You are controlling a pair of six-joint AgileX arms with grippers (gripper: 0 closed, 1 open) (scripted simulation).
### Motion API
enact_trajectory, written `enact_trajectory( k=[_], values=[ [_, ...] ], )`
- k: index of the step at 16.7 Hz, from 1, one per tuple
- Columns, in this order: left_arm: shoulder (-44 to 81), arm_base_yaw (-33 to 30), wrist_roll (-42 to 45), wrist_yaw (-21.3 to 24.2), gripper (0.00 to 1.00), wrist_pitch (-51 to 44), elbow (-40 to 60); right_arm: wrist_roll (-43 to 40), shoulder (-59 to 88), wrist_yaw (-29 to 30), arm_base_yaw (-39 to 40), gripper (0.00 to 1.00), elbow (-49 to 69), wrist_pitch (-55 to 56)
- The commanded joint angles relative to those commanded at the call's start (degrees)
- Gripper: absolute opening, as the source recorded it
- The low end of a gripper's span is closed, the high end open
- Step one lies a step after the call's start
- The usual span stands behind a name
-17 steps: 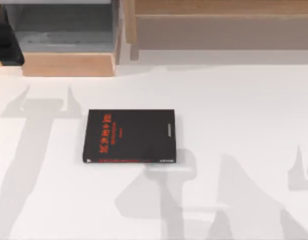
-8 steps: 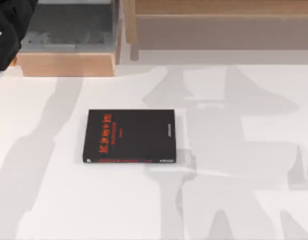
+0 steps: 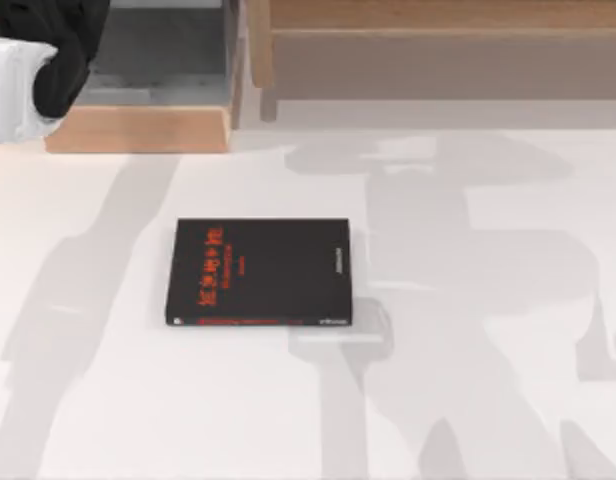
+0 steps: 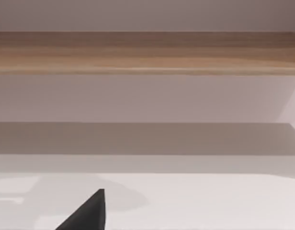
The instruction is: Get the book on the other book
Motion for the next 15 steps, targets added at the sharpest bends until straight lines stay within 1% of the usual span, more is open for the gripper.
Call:
enact_trajectory(
  k=[4,11,15],
  values=[
    [0.0,0.3,0.0,0.1,1.0,-0.1,-0.1,0.0,0.0,0.0,0.0,1.0,0.0,0.0],
    [5.6,0.8,0.0,0.8,1.0,-2.4,8.0,0.0,0.0,0.0,0.0,1.0,0.0,0.0],
    [5.9,0.8,0.0,0.9,1.0,-2.5,8.4,0.0,0.0,0.0,0.0,1.0,0.0,0.0]
  ],
)
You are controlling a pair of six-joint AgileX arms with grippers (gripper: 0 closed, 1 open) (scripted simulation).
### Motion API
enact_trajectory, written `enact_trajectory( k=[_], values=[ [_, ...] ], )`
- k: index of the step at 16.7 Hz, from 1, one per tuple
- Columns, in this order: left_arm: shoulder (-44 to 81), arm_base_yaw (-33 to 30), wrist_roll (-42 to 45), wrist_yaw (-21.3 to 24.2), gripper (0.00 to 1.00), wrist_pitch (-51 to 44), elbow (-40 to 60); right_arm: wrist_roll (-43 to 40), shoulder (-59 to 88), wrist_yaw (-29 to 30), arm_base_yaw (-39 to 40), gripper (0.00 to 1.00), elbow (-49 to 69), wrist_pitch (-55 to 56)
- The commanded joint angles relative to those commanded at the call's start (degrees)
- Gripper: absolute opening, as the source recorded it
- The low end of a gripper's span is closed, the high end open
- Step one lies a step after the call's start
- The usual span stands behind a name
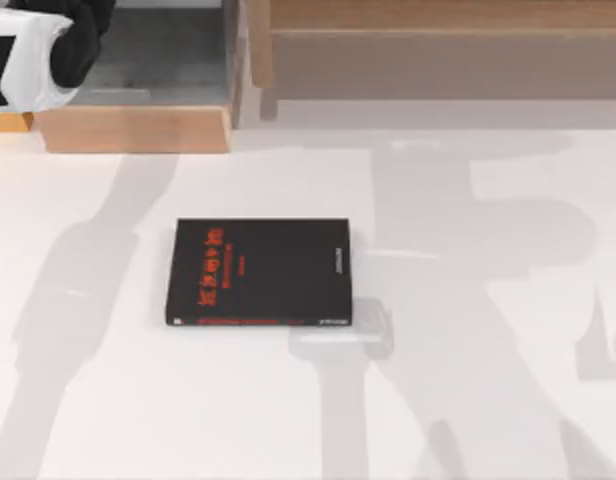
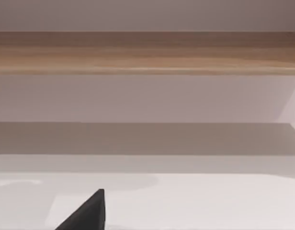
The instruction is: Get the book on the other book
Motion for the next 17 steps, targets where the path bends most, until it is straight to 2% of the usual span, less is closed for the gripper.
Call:
enact_trajectory(
  k=[13,17],
  values=[
    [0.0,0.0,0.0,0.0,0.02,0.0,0.0,0.0,0.0,0.0,0.0,1.0,0.0,0.0],
    [0.0,0.0,0.0,0.0,0.0,0.0,0.0,0.0,0.0,0.0,0.0,1.0,0.0,0.0]
  ],
)
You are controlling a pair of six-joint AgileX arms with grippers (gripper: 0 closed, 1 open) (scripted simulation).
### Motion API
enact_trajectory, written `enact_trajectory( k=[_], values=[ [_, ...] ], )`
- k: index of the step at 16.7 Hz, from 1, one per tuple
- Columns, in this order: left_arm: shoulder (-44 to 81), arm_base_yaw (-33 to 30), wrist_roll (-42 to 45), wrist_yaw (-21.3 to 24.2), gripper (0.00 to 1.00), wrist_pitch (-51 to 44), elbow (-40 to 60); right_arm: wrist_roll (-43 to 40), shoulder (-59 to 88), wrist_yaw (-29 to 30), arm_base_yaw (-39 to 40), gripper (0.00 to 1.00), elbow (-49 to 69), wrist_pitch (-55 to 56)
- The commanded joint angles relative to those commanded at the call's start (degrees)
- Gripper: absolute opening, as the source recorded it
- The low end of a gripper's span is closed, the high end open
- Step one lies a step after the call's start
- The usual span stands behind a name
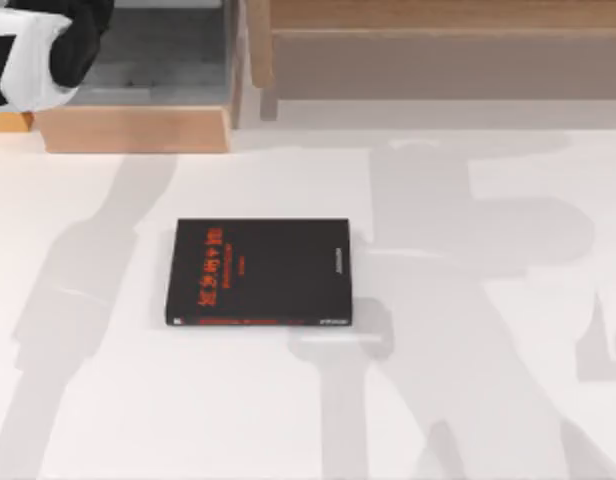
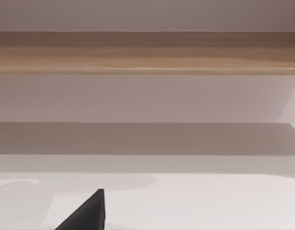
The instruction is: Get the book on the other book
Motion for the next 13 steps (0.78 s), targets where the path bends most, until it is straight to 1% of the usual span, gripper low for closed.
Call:
enact_trajectory(
  k=[13],
  values=[
    [-2.8,-0.4,0.1,-0.3,0.0,-1.2,-1.6,0.0,0.0,0.0,0.0,1.0,0.0,0.0]
  ],
)
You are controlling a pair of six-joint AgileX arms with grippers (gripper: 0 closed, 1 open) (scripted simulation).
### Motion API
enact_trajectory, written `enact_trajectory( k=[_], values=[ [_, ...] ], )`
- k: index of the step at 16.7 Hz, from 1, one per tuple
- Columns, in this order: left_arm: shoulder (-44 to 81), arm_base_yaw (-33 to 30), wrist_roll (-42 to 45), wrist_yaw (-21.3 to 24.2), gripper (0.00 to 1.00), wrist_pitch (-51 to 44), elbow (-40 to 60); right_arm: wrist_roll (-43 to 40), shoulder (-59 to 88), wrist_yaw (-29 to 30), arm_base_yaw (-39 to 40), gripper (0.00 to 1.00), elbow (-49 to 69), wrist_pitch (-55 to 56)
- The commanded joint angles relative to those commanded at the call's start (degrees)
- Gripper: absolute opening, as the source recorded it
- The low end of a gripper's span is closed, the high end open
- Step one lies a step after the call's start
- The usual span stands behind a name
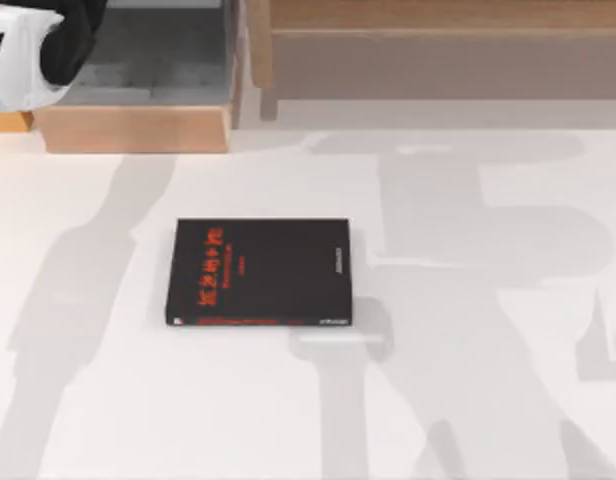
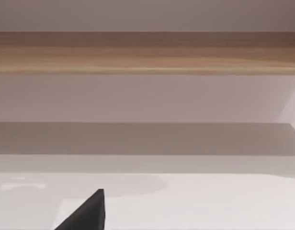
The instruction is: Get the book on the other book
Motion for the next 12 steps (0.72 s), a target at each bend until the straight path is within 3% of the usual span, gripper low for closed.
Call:
enact_trajectory(
  k=[6,12],
  values=[
    [-3.0,-1.0,3.0,-2.3,0.0,-0.2,-1.5,0.0,0.0,0.0,0.0,1.0,0.0,0.0],
    [-17.0,-6.5,18.8,-14.2,0.0,-2.1,-11.3,0.0,0.0,0.0,0.0,1.0,0.0,0.0]
  ],
)
